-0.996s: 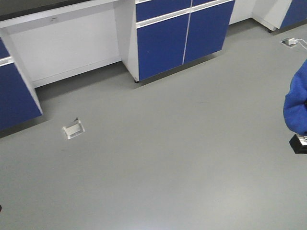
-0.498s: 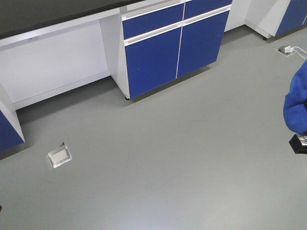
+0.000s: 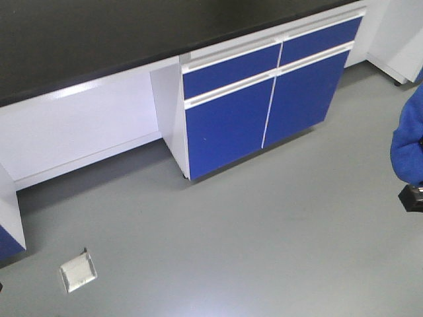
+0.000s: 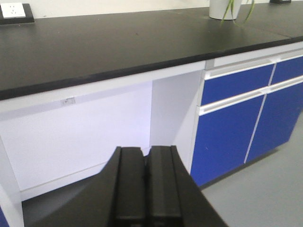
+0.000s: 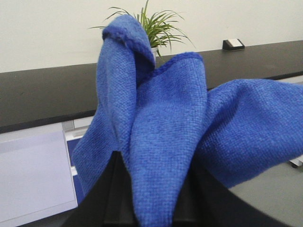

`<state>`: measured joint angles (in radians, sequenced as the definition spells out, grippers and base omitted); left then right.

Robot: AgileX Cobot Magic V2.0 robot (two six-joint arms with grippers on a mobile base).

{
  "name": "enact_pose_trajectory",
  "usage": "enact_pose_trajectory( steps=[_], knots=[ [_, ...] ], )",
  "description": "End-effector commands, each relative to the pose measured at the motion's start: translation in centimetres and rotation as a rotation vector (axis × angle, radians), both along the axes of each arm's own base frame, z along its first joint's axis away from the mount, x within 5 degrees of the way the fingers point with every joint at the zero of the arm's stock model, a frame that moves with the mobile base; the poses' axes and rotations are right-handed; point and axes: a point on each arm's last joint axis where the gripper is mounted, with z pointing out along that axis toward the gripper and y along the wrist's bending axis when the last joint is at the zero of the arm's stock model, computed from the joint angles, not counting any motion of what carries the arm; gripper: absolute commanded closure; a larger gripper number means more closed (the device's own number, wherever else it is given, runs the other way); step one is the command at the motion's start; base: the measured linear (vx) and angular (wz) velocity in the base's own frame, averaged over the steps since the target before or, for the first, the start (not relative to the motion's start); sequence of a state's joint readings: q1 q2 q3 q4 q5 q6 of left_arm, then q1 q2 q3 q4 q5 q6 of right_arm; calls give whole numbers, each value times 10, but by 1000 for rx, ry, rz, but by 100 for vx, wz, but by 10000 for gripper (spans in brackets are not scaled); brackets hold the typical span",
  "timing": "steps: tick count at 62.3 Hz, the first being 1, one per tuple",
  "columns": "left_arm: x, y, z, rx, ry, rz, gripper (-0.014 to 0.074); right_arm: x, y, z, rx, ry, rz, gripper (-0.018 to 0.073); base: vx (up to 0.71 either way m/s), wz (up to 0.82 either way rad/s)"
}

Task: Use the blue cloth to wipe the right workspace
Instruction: 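Drive the base to the other counter holding the cloth in the right gripper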

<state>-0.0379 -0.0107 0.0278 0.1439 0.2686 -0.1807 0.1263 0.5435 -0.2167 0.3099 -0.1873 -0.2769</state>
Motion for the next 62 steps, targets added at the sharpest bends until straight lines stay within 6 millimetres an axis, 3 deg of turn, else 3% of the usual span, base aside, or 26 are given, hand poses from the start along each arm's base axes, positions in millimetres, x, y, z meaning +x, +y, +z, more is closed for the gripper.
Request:
enact_pose_trajectory(
  steps=[1, 22, 62],
  knots=[
    [1, -1, -2, -9, -68, -15, 602, 2, -2, 17, -8, -108, -28, 559, 45, 11],
    [1, -1, -2, -9, -68, -15, 602, 2, -2, 17, -8, -108, -28, 559, 45, 24],
    [1, -1, -2, -9, -68, -15, 602, 2, -2, 17, -8, -108, -28, 559, 45, 49]
  ],
)
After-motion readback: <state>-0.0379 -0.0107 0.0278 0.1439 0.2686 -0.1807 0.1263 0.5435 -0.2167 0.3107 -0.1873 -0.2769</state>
